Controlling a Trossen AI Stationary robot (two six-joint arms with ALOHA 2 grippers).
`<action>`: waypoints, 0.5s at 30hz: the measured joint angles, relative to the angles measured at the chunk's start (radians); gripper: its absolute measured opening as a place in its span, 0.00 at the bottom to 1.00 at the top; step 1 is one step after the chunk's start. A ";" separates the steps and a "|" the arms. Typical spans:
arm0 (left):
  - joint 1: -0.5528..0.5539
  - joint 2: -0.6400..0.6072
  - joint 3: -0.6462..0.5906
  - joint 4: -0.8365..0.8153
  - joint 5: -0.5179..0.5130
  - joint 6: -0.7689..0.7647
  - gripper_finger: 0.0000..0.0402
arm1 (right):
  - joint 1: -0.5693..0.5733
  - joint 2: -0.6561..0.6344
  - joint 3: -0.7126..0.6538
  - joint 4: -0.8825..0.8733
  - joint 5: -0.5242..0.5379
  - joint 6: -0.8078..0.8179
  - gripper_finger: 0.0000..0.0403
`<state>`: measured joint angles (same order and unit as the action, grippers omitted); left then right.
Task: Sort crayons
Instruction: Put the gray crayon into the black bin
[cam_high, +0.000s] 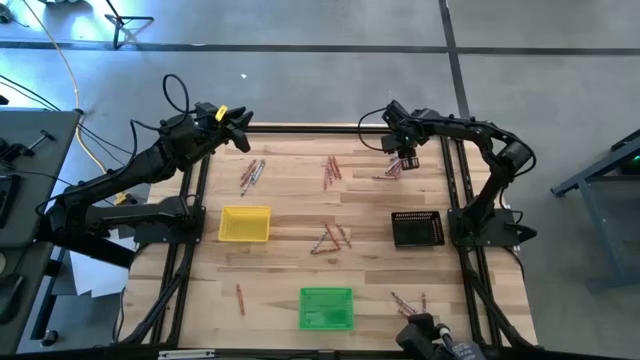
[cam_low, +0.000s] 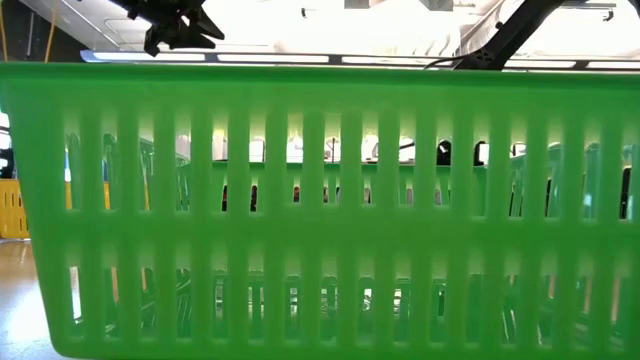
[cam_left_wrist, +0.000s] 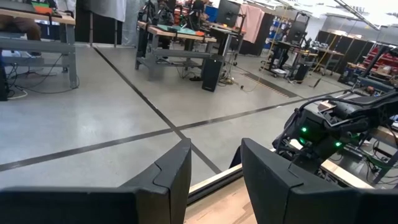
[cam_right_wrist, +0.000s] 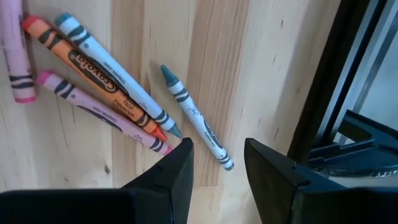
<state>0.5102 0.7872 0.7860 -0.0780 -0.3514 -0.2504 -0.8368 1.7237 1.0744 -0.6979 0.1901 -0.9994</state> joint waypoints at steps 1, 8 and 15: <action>0.000 0.000 0.000 0.000 0.000 -0.001 0.31 | 0.000 0.000 0.000 0.000 -0.004 0.004 0.34; 0.000 0.000 0.000 0.000 0.000 -0.010 0.31 | 0.038 0.000 0.000 -0.009 -0.013 0.045 0.34; 0.000 0.000 0.000 0.000 0.000 -0.009 0.31 | 0.059 0.016 0.000 0.024 -0.015 0.022 0.34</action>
<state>0.5102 0.7872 0.7856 -0.0784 -0.3511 -0.2596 -0.7780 1.7400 1.0740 -0.6743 0.1753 -0.9771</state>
